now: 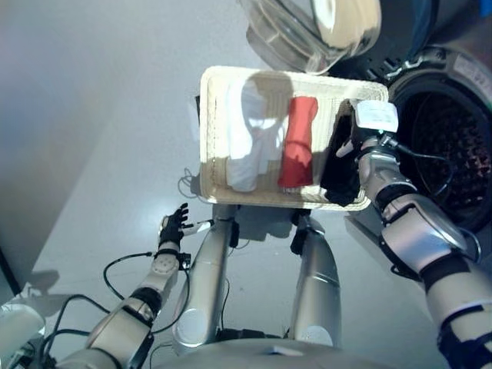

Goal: Pick up the clothes and place them into the washing machine

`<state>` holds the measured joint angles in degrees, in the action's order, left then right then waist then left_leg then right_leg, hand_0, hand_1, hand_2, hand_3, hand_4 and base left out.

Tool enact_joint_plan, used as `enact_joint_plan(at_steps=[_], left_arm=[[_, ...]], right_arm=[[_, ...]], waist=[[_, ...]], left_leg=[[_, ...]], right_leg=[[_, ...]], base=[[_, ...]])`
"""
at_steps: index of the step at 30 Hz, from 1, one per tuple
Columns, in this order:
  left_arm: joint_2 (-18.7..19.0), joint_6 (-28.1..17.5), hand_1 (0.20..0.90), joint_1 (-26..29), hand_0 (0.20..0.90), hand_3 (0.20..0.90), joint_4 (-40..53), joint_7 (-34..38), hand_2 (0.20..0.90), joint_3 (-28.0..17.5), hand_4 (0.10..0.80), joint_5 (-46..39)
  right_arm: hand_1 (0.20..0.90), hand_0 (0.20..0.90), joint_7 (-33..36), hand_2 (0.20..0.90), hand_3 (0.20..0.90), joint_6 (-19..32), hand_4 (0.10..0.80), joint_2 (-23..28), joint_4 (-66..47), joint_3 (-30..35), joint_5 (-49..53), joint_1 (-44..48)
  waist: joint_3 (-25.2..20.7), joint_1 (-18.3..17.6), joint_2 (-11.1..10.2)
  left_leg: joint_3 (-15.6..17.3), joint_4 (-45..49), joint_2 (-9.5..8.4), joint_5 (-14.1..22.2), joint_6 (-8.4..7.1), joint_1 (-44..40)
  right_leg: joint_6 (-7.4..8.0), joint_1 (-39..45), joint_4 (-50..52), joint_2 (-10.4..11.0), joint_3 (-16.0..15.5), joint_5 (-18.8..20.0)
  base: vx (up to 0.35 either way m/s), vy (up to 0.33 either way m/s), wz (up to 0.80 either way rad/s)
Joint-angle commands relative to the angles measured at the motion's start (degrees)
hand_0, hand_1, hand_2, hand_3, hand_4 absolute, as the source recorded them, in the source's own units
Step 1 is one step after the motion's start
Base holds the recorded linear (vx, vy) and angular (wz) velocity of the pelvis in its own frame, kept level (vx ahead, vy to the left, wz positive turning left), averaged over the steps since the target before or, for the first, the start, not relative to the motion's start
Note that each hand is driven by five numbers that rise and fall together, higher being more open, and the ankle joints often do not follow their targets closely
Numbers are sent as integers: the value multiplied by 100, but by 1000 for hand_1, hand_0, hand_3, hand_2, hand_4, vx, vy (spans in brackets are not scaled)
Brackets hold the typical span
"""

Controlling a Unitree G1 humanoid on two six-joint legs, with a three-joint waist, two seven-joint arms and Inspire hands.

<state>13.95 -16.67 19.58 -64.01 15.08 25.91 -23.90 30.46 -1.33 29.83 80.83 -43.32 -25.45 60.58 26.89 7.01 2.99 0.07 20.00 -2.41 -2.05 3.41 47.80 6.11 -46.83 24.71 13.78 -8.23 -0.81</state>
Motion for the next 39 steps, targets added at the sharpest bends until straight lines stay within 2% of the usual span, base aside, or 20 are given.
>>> enact_joint_plan(at_steps=[1, 5, 9, 12, 18, 19, 21, 39], left_arm=[[51, -112, 900, -364, 900, 900, -32, 245, 900, -94, 800, -185], [67, -130, 900, -236, 900, 900, -44, 371, 900, -121, 800, -190], [66, -146, 900, -205, 900, 900, -32, 401, 900, -141, 800, -200], [18, -150, 900, -124, 900, 900, -131, 412, 900, -103, 800, -142], [-52, -143, 900, -160, 900, 900, -170, 409, 900, -20, 800, -33], [-55, -148, 900, -175, 900, 900, -171, 408, 900, -13, 800, -25], [-48, -164, 900, -212, 900, 900, -155, 424, 900, 5, 800, 8], [-45, -123, 900, -225, 900, 900, -179, 481, 900, 94, 800, 305]], right_arm=[[900, 900, 250, 900, 900, -42, 800, 460, 75, -233, 150, 344], [900, 900, 282, 900, 900, -17, 800, 69, 146, -264, 249, 133], [900, 900, 284, 900, 900, -1, 800, -299, 178, -302, 244, -156], [900, 900, 183, 900, 900, 5, 800, -857, 260, -414, 139, -530], [900, 900, 164, 900, 900, -27, 800, -995, 329, -393, 40, -614], [529, 529, 172, 529, 529, -23, 535, -962, 326, -367, 44, -604], [200, 200, 212, 200, 200, -20, 300, -894, 334, -331, 54, -586], [200, 200, 235, 200, 200, -43, 300, -654, 332, -151, 28, -630]], waist=[[-239, 24, 64], [-228, 32, 70], [-204, 46, 86], [-116, 59, 90], [-39, 84, 153], [-38, 88, 160], [-35, 111, 193], [-127, 188, 243]], left_leg=[[-143, 751, -22, 346, -584, 563], [-159, 1077, -55, 486, -553, 844], [-182, 1201, -69, 520, -523, 988], [-233, 1161, -81, 467, -526, 1082], [-252, 1074, -99, 367, -529, 1167], [-245, 1060, -97, 358, -529, 1171], [-246, 1040, -108, 330, -526, 1173], [-246, 664, -123, 178, -539, 741]], right_leg=[[-148, -56, 426, -81, 2, -170], [-220, -358, 882, -58, 26, -395], [-251, -514, 1068, -57, 33, -459], [-250, -616, 1076, -72, 17, -457], [-269, -763, 1109, -85, 19, -438], [-272, -778, 1105, -87, 24, -435], [-277, -808, 1131, -90, 36, -427], [-245, -417, 789, -91, 28, -267]], base=[[8, 5, 9], [1, 0, 9], [-5, 2, 4], [-37, -29, -3], [-40, -3, 2], [-41, 9, 2], [-40, 10, -1], [-7, 1, 0]])
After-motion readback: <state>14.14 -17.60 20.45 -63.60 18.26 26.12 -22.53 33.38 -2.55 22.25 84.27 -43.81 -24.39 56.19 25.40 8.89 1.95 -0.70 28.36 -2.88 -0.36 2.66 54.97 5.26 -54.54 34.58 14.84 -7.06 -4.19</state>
